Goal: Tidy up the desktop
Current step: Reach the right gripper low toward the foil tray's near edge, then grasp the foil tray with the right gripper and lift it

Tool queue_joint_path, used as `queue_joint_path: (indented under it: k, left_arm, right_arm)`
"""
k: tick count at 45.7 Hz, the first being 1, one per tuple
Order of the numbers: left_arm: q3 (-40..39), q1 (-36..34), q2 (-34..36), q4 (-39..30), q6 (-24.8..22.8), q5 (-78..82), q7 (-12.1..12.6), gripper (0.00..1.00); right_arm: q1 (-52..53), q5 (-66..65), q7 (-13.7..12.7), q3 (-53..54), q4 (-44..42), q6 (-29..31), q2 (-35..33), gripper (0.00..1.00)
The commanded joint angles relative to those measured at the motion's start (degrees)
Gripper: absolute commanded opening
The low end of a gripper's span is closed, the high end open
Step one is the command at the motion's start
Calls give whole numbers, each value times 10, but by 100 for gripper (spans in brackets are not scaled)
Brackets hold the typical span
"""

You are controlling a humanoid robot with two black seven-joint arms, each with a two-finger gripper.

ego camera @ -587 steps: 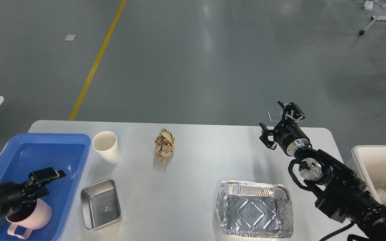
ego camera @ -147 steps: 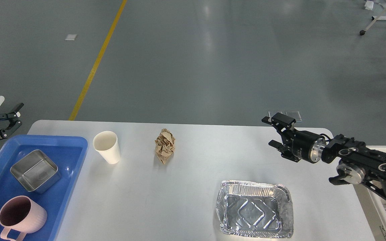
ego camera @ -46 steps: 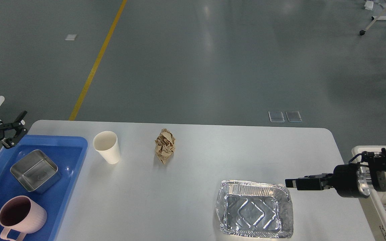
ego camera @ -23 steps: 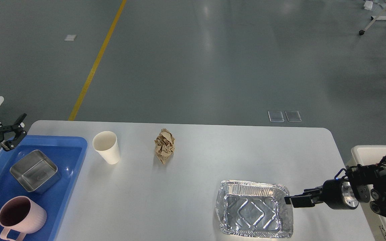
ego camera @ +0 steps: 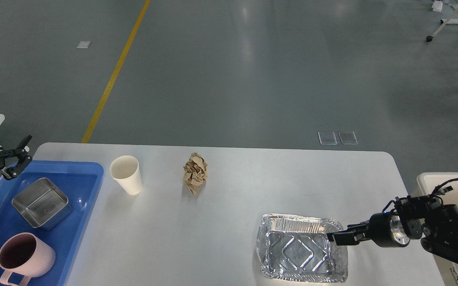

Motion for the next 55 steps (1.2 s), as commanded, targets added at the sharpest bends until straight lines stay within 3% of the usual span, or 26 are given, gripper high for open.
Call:
queue_joint_path:
  k: [1, 7, 14, 28, 41, 55]
  left_arm:
    - [0, 0, -1, 0, 0, 1, 0, 97]
    - [0, 0, -1, 0, 0, 1, 0, 97]
    - [0, 0, -1, 0, 0, 1, 0, 97]
    - [0, 0, -1, 0, 0, 1, 0, 97]
    - [0, 0, -1, 0, 0, 1, 0, 97]
    - [0, 1, -1, 0, 0, 2, 0, 97]
  right_arm:
    - [-5, 3, 0, 0, -22, 0, 17, 75]
    - [-7, 3, 1, 0, -25, 1, 17, 71]
    - [-7, 5, 3, 0, -21, 7, 17, 55]
    - [-6, 13, 7, 0, -19, 11, 26, 37]
    - [-6, 14, 8, 0, -16, 28, 25, 0]
    - [1, 13, 10, -1, 13, 42, 15, 0]
